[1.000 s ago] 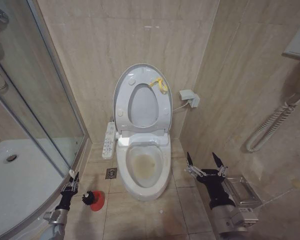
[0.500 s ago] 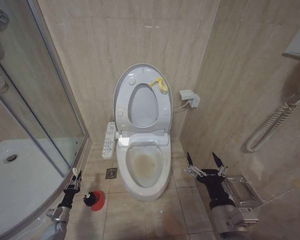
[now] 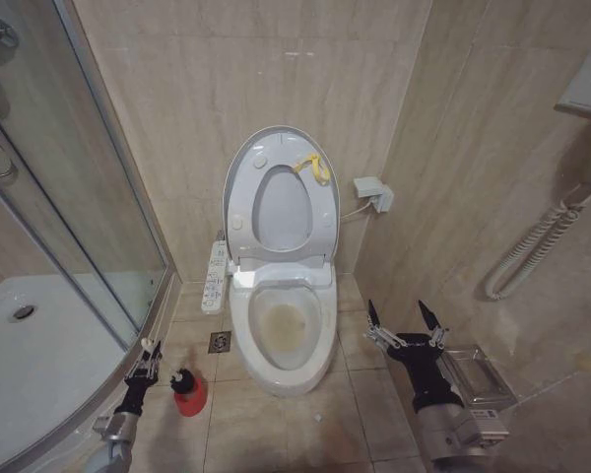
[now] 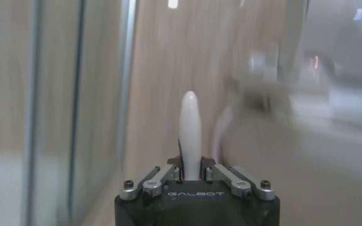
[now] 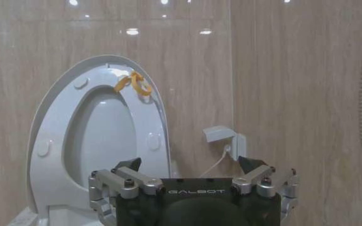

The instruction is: Open the toilet lid, clean the toilet bowl with a toilet brush, close the toilet lid, and flush.

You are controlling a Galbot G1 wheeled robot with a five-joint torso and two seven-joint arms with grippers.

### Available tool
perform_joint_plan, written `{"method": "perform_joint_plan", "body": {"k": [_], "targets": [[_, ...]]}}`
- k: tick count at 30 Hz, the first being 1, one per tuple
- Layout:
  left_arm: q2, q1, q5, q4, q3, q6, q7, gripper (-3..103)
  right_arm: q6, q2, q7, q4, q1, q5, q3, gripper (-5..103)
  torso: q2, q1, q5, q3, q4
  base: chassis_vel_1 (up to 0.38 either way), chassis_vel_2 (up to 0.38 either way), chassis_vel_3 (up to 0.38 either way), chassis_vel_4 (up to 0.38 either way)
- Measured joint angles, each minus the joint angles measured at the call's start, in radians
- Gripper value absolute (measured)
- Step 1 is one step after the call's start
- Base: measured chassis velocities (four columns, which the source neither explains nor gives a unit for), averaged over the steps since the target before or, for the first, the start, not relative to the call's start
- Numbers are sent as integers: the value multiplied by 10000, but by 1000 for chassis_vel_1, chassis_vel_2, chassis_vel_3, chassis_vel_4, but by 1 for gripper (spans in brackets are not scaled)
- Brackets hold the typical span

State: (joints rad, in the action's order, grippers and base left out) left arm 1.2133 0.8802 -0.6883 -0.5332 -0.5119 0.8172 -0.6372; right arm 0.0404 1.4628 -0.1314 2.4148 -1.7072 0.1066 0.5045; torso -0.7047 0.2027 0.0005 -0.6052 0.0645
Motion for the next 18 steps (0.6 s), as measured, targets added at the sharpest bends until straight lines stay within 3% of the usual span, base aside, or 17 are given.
{"method": "perform_joint_plan", "body": {"k": [1, 2, 3, 5, 6, 11, 14, 18], "targets": [[39, 87, 60, 7, 3, -1, 11, 19, 0, -11, -1, 0, -3, 0, 1, 100, 3, 4, -35, -6, -15, 0, 0, 0, 0], [42, 137, 95, -35, -2, -2, 37, 19, 0, 1, -1, 0, -3, 0, 0, 100, 2, 4, -16, -4, 1, 0, 0, 0, 0], [41, 204, 110, -140, -25, 0, 70, 19, -1, 0, -1, 0, 1, 0, 0, 100, 1, 1, 7, -1, -3, 0, 0, 0, 0], [40, 285, 122, -232, -40, 0, 112, 19, 0, 0, -1, -1, -2, 0, 0, 100, 2, 2, 8, -2, -4, 0, 0, 0, 0], [44, 351, 146, -285, -42, 0, 138, 19, 0, 0, -1, 0, -1, 0, 0, 100, 2, 3, -17, -3, -5, 0, 0, 0, 0], [34, 455, 563, -239, -86, 0, 327, 19, 0, 0, -1, 0, -1, 0, 0, 100, 2, 2, 2, -2, -4, 0, 0, 0, 0], [63, 582, 1513, -51, -127, 18, 625, 19, 0, 0, -1, -1, -1, 0, 0, 100, 1, 2, -2, -1, -7, 0, 0, 0, 0], [129, 769, 2102, -130, -189, 38, 833, 19, 0, 0, -1, 0, -1, 0, 0, 100, 1, 1, 2, 0, -3, 0, 0, 0, 0]]}}
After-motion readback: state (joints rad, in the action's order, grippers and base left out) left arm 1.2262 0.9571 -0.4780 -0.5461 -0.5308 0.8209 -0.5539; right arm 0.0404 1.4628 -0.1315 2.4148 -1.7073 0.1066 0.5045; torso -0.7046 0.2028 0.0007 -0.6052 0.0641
